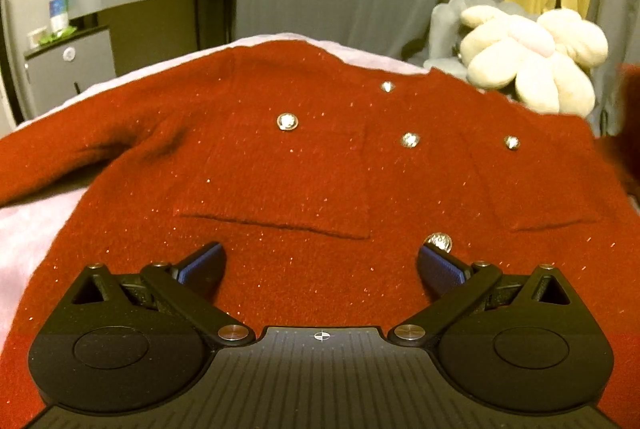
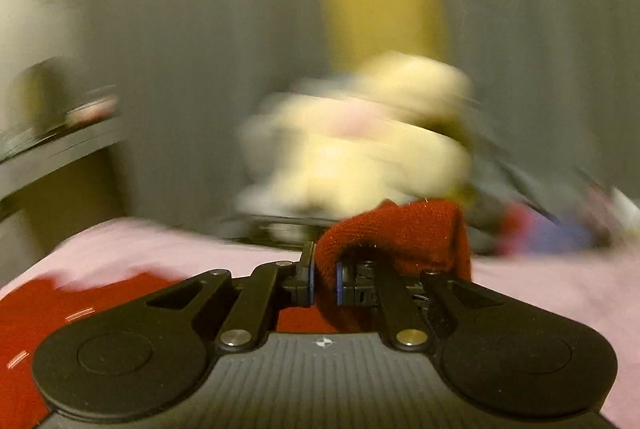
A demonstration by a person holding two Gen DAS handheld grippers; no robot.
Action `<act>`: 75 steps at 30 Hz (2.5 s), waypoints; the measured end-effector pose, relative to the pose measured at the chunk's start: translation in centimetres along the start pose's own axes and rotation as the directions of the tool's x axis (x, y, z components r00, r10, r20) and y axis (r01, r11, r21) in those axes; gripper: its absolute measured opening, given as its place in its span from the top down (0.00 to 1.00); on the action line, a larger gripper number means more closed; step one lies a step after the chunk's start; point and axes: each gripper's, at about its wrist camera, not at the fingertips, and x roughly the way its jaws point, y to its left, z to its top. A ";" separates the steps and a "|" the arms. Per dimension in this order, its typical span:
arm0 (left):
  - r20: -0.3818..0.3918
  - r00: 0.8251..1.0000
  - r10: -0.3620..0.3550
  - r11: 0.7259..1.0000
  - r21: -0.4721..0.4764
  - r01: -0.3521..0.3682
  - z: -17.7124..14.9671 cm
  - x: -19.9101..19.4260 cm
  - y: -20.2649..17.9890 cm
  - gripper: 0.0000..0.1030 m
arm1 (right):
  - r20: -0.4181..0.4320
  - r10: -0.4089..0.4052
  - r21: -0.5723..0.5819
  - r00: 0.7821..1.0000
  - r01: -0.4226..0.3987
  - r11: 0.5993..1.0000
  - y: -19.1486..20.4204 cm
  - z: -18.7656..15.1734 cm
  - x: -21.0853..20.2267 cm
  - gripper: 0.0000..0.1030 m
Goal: Fold small clothes
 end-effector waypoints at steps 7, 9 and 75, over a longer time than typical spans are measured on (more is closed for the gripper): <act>0.053 0.997 -0.058 0.998 -0.012 0.059 1.2 -0.8 1.2 0.00 | -0.287 0.299 0.009 0.910 -0.309 0.951 11.1 -4.9 1.0 0.56; 0.072 0.992 -0.105 0.994 -0.031 0.108 2.3 -1.1 1.4 0.00 | -0.314 0.295 0.166 0.903 -0.253 0.953 9.7 -5.9 0.7 0.56; -0.038 0.999 0.014 0.989 -0.150 -0.020 13.5 10.3 10.8 0.87 | -0.183 0.266 0.543 0.946 -0.128 0.830 3.5 -11.0 2.3 0.54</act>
